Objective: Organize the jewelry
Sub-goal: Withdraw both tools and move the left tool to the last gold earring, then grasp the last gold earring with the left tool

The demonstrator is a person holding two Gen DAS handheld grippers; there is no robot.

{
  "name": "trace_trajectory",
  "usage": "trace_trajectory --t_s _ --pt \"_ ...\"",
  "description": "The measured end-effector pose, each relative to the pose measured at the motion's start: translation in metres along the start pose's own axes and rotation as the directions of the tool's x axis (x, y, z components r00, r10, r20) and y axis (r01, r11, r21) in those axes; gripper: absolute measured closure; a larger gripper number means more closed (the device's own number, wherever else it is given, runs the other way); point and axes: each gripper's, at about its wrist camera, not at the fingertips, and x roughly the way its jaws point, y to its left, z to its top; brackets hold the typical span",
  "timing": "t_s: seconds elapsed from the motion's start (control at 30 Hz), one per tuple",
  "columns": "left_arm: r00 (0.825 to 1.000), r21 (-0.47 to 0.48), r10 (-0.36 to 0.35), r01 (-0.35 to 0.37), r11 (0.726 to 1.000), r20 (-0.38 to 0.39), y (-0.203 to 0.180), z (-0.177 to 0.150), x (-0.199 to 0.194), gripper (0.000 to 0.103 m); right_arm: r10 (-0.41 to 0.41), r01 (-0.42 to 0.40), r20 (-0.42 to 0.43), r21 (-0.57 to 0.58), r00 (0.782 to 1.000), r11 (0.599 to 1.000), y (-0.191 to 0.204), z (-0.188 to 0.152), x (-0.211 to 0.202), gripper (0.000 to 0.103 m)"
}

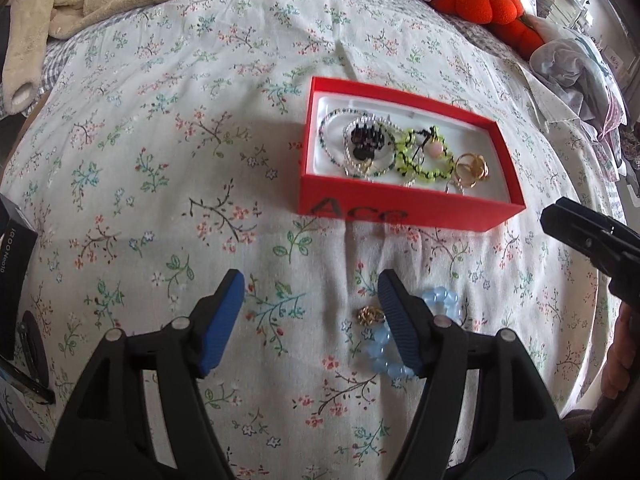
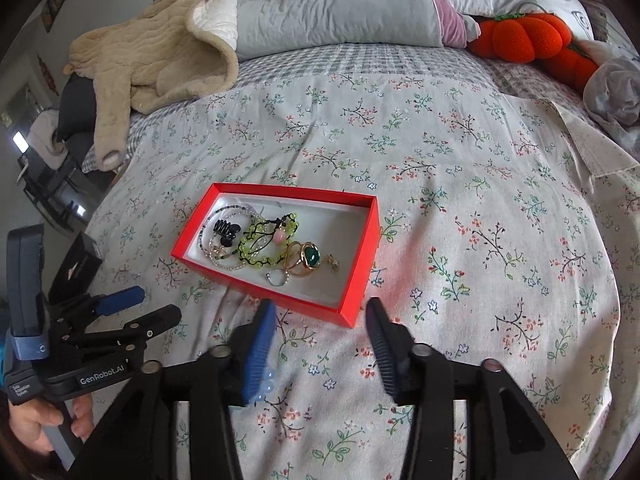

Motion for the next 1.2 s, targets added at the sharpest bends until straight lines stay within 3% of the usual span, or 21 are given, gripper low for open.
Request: trace_trajectory --t_s 0.1,0.3,0.47,0.97,1.1,1.2 --pt "0.998 -0.006 -0.037 0.037 0.999 -0.054 0.002 -0.006 0.008 0.033 -0.043 0.044 -0.074 0.017 0.996 0.999 0.0 -0.009 0.005 0.043" --pt "0.992 -0.021 -0.075 0.074 0.997 -0.105 0.003 -0.011 0.018 0.034 -0.054 0.052 -0.163 -0.016 0.985 0.999 0.005 -0.027 0.016 0.043" --pt "0.981 -0.068 -0.135 0.126 0.99 -0.141 0.0 -0.012 0.027 0.046 -0.056 0.05 -0.191 -0.035 0.98 0.998 0.01 -0.036 0.021 0.043" --pt "0.983 -0.049 -0.109 0.103 0.994 -0.146 -0.021 -0.005 0.044 0.079 -0.074 0.072 -0.204 -0.019 0.976 0.997 0.001 -0.038 0.025 0.043" --pt "0.978 -0.052 -0.139 0.133 0.99 -0.153 -0.026 -0.005 0.049 0.094 -0.084 0.081 -0.212 -0.021 0.974 0.996 0.0 -0.04 0.028 0.043" --pt "0.98 -0.037 -0.132 0.128 0.991 -0.15 -0.03 -0.005 0.049 0.094 -0.091 0.088 -0.221 -0.023 0.971 0.996 0.001 -0.041 0.032 0.043"
